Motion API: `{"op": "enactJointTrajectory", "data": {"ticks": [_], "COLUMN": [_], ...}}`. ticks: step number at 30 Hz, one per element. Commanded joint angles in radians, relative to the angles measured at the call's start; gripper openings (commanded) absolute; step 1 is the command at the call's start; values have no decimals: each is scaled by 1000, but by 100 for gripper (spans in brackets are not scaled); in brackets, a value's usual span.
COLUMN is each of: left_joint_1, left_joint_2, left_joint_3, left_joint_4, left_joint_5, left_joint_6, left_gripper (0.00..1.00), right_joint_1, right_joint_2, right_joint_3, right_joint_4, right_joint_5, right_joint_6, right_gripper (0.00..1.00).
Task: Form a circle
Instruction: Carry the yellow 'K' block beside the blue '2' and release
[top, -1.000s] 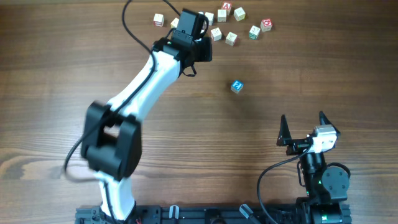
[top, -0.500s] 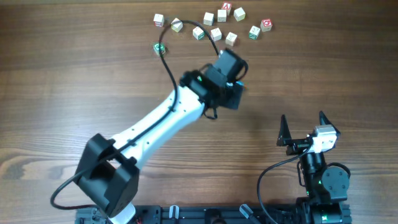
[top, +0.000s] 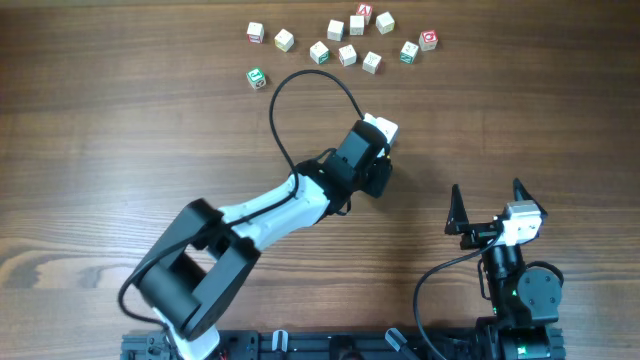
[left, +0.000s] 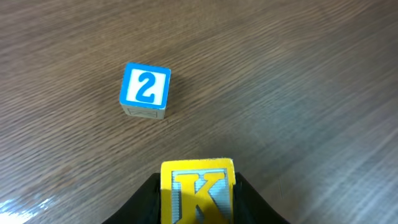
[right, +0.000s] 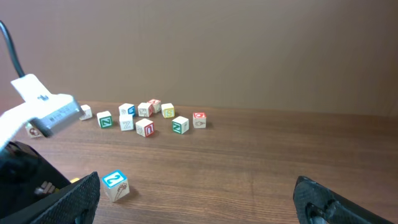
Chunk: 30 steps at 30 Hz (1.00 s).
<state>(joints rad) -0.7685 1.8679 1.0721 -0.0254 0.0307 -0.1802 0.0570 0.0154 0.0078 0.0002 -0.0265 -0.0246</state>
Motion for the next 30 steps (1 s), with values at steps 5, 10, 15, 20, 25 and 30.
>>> {"op": "enactJointTrajectory", "data": {"ticks": [5, 10, 15, 20, 25, 30], "left_joint_1": [4, 5, 5, 5, 5, 11], "left_joint_2": [152, 172, 172, 164, 87, -45], "left_joint_3": [-12, -12, -12, -12, -12, -12], "left_joint_4": [115, 183, 209, 211, 214, 104], "left_joint_5": [-6, -6, -6, -2, -2, -16], "left_joint_6": [53, 53, 53, 53, 53, 53], "left_gripper": [31, 34, 38, 56, 74, 96], "right_joint_1": [-4, -4, -4, -4, -4, -4], "right_joint_2": [-8, -8, -8, -8, -8, -8], "right_joint_3": [-3, -3, -3, -3, -3, -3], "right_joint_4": [2, 2, 2, 2, 2, 2], "right_joint_5": [-20, -20, -20, -20, -20, -20], "right_joint_6": [1, 1, 2, 2, 1, 2], "right_gripper": [100, 100, 100, 100, 100, 100]}}
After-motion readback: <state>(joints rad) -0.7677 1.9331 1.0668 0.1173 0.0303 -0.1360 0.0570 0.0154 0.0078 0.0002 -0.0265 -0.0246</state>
